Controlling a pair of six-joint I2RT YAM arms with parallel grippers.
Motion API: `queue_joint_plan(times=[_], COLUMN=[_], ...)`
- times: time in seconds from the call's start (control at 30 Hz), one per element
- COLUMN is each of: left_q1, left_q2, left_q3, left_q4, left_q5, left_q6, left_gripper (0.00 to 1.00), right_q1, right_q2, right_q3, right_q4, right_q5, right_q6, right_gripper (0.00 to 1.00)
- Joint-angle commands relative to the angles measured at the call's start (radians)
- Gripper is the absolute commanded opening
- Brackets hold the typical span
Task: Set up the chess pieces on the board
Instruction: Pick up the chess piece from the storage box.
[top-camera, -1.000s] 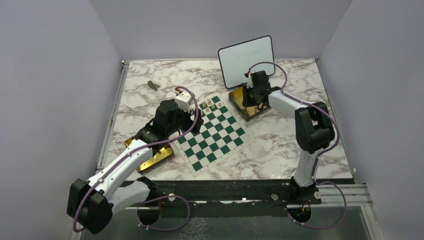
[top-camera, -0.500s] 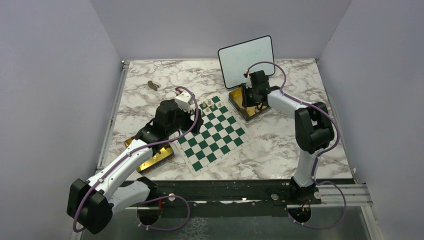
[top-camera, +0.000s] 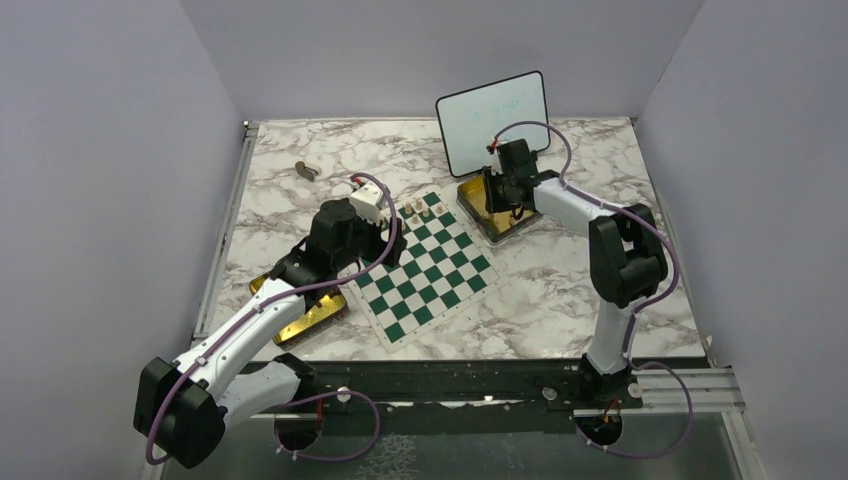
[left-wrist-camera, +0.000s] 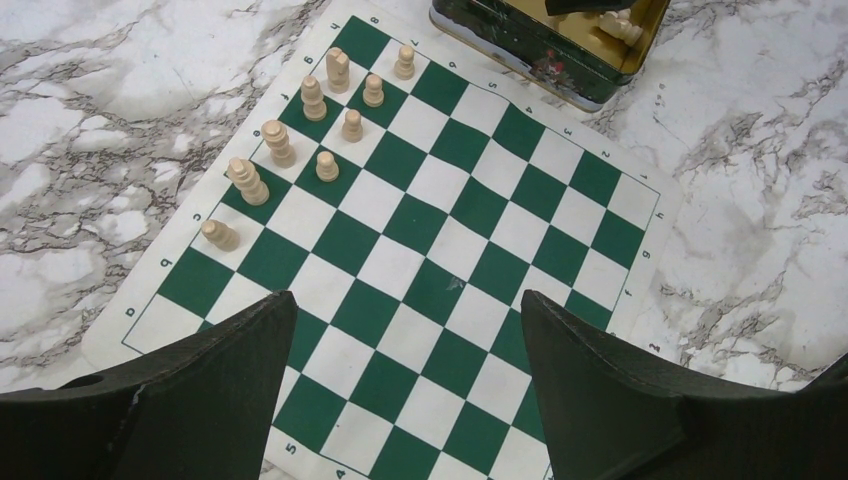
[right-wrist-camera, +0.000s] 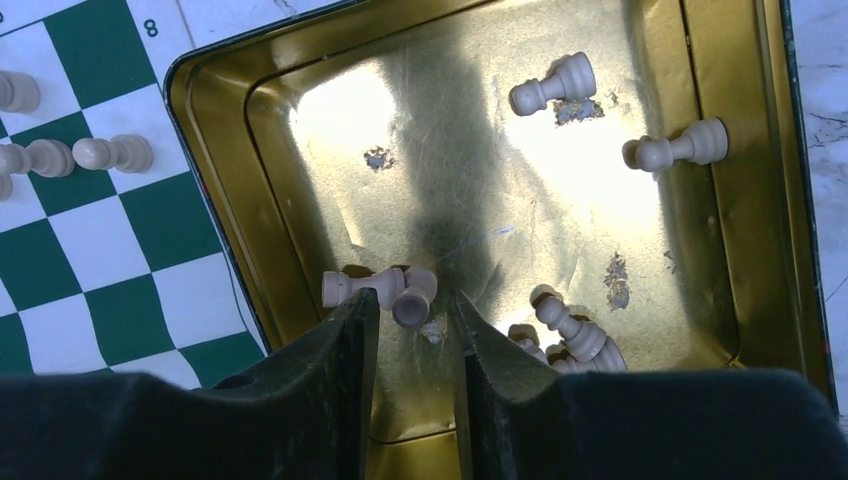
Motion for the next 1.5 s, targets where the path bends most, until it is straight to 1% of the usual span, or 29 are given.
queue_joint_plan(times=[0.0,0.13,0.87,0.93,1.13,1.27,1.47], left_q1=[0.004,0.004,0.004,0.004,0.004,0.005,0.004], left_q2=[-0.014,-0.014,-0.019,-0.019,-0.019,-0.018,-0.009], left_q3=[-0.002,-0.002,-0.005,-0.005,-0.005,-0.005,-0.003], left_q4=[0.001,0.001,0.0,0.0,0.0,0.001,0.002], left_q5=[-0.015,-0.017,-0.016,-0.016,-0.015,-0.017,0.0], left_q6=[0.008,0.01,0.013,0.014,0.015,0.016,0.007], left_gripper=[0.84,0.84,0.84,0.84,0.84,0.84,0.84], right_q1=[0.009,0.009,0.025,0.026,0.025,0.026,0.025], right_q2=[0.035,0.051,0.068,0.067,0.062,0.051,-0.013], right_q3=[0.043,0.056,0.09,0.09,0.094,0.099,0.13], right_q4=[-0.024,-0.035,-0.094,-0.094,-0.087,-0.096,-0.14], right_q5=[0.048,0.051,0.079,0.082,0.084,0.094,0.164], right_q6=[-0.019,-0.02,-0.017,-0.018,-0.029,-0.034,-0.066], right_gripper=[0.35,0.33,0.33,0.31,0.2,0.15,0.1])
